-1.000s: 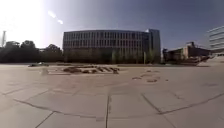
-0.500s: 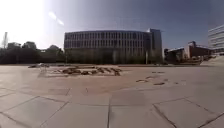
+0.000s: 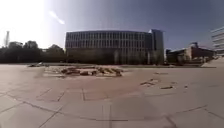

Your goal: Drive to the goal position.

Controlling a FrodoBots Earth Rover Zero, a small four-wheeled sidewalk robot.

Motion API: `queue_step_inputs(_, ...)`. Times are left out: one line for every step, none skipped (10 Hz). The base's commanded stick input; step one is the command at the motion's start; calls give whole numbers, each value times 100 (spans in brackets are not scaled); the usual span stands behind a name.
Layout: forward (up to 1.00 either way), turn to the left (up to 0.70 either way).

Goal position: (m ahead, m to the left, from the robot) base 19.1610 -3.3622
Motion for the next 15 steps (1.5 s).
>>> queue_step_inputs(70,1)
queue_step_inputs(70,1)
queue_step_inputs(70,1)
queue_step_inputs(70,1)
queue_step_inputs(70,1)
queue_step_inputs(70,1)
queue_step_inputs(70,1)
queue_step_inputs(70,1)
queue_step_inputs(70,1)
queue_step_inputs(70,1)
queue_step_inputs(70,1)
queue_step_inputs(70,1)
queue_step_inputs(70,1)
queue_step_inputs(70,1)
queue_step_inputs(70,1)
